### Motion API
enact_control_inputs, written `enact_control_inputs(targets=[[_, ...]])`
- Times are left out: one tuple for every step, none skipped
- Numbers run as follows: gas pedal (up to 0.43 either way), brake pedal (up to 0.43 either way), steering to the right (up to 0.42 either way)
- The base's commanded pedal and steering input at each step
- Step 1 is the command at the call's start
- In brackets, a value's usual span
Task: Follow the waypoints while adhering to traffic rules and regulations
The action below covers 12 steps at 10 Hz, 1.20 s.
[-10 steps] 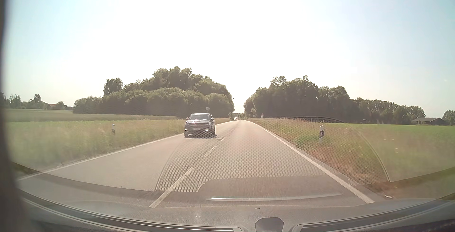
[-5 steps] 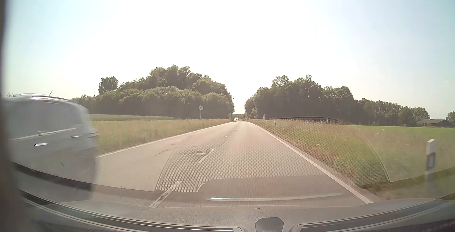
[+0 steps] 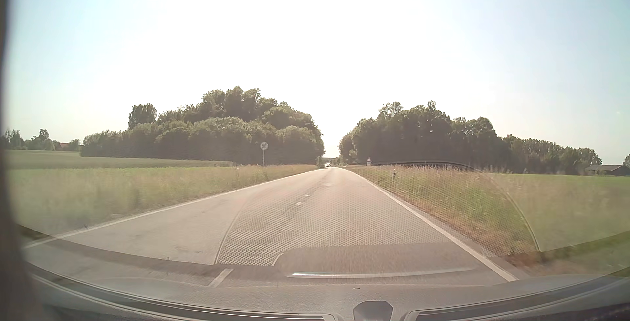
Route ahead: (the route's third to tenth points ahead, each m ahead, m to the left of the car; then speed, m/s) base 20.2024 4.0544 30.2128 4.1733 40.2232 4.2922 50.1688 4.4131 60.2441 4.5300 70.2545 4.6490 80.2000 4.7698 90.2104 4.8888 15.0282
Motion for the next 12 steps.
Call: enact_control_inputs(targets=[[0.197, 0.006, 0.006], [0.197, 0.006, 0.006], [0.197, 0.006, 0.005], [0.197, 0.006, 0.004], [0.197, 0.006, 0.004], [0.197, 0.006, 0.004], [0.197, 0.006, 0.004], [0.197, 0.006, 0.004], [0.197, 0.006, 0.004], [0.209, 0.006, 0.004], [0.22, 0.006, 0.004], [0.228, 0.006, 0.004]])
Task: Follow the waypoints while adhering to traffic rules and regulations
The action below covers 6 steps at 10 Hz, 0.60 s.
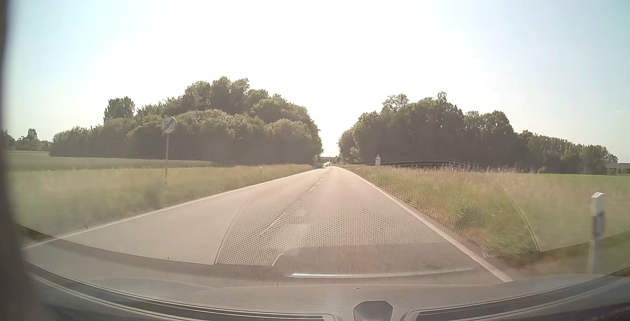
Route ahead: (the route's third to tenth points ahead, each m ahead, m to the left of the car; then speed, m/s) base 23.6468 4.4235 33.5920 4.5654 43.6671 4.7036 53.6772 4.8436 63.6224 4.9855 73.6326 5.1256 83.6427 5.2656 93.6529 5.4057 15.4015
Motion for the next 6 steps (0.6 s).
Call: enact_control_inputs(targets=[[0.248, 0.006, 0.004], [0.26, 0.006, 0.004], [0.26, 0.006, 0.004], [0.287, 0.006, 0.003], [0.287, 0.006, 0.003], [0.287, 0.006, 0.003]])
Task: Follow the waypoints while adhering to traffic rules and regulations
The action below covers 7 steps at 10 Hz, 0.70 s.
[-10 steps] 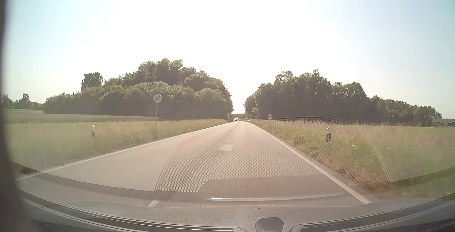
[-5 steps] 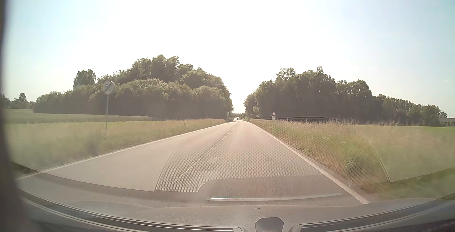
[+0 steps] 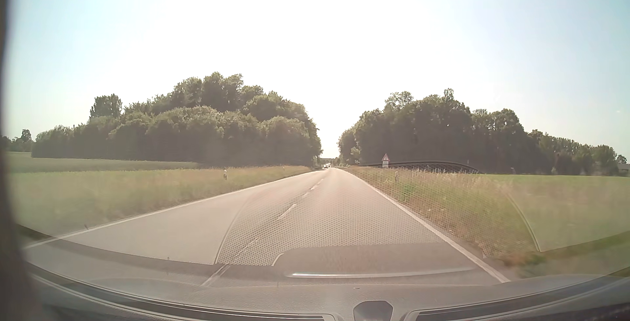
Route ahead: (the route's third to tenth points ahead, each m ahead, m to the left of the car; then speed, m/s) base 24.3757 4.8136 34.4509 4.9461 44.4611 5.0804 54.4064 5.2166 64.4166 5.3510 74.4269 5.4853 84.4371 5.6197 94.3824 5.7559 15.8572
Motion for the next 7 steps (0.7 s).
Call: enact_control_inputs(targets=[[0.319, 0.006, 0.003], [0.331, 0.006, 0.003], [0.331, 0.006, 0.003], [0.331, 0.006, 0.003], [0.331, 0.006, 0.003], [0.339, 0.006, 0.003], [0.339, 0.006, 0.003]])
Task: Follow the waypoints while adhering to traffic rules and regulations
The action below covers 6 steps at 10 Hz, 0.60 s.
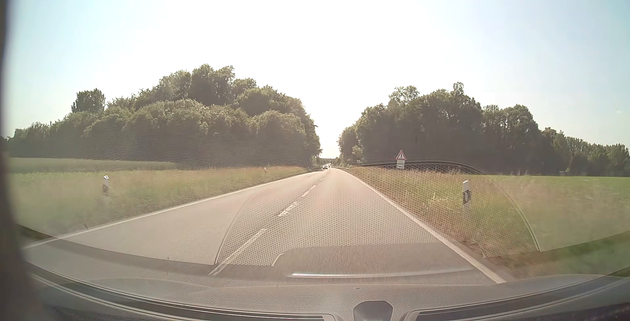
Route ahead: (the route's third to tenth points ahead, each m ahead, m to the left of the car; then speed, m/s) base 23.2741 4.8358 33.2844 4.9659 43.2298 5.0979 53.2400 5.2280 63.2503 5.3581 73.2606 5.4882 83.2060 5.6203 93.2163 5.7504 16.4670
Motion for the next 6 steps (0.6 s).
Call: enact_control_inputs(targets=[[0.339, 0.006, 0.003], [0.339, 0.006, 0.003], [0.339, 0.006, 0.003], [0.339, 0.006, 0.003], [0.339, 0.006, 0.003], [0.339, 0.006, 0.003]])
